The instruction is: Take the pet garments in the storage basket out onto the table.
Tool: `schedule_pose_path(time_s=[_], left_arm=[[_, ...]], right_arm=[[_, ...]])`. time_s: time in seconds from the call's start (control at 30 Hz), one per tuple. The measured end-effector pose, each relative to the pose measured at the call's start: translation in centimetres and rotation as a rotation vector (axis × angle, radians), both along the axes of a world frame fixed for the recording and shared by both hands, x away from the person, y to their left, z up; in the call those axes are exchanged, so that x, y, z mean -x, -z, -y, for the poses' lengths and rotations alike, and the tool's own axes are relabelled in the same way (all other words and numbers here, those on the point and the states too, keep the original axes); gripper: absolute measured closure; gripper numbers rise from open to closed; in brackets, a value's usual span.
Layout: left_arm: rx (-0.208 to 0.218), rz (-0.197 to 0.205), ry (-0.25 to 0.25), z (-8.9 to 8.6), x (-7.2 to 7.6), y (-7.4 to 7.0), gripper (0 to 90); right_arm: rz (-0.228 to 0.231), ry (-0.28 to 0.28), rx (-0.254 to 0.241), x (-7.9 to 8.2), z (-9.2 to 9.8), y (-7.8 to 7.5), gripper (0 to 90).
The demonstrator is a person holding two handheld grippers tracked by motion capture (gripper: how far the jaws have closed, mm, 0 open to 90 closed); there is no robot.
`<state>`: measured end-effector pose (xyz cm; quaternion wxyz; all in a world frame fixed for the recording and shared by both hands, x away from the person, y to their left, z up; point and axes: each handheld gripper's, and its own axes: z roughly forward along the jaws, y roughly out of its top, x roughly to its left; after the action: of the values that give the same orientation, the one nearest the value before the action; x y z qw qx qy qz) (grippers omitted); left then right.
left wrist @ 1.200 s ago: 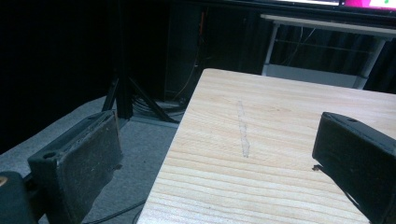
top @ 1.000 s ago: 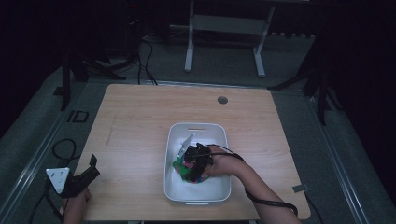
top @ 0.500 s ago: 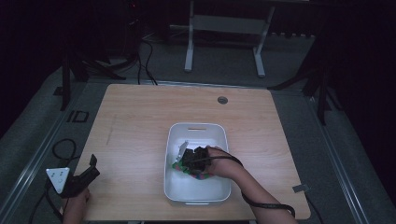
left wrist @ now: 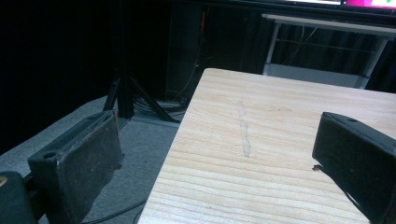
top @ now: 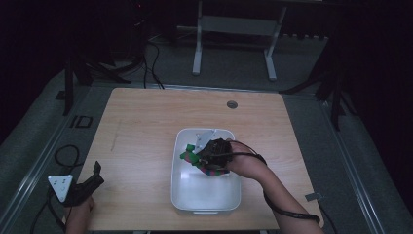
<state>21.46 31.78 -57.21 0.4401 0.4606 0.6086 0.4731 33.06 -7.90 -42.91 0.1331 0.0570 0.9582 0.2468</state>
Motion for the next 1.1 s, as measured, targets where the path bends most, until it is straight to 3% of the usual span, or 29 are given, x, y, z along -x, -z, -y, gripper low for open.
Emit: schedule_pose_path(time_s=[0.2,0.5,0.67,1.1], left_arm=[[0.003,0.001,-0.002,0.0,0.0,0.0,1.9],[0.003,-0.001,-0.003,0.0,-0.1,0.0,1.9],[0.001,-0.002,-0.004,0.0,-0.1,0.0,1.8],[-0.002,-0.001,-0.008,0.1,-0.1,0.0,1.9]], right_arm=[[0.035,0.015,-0.059,-0.2,1.0,-2.8,64.8],[0.081,0.042,-0.095,-0.5,3.6,-4.8,64.8],[0.093,0.075,-0.102,-0.8,5.2,-5.3,64.7],[0.119,0.205,-0.109,-1.5,12.2,-6.0,64.6]])
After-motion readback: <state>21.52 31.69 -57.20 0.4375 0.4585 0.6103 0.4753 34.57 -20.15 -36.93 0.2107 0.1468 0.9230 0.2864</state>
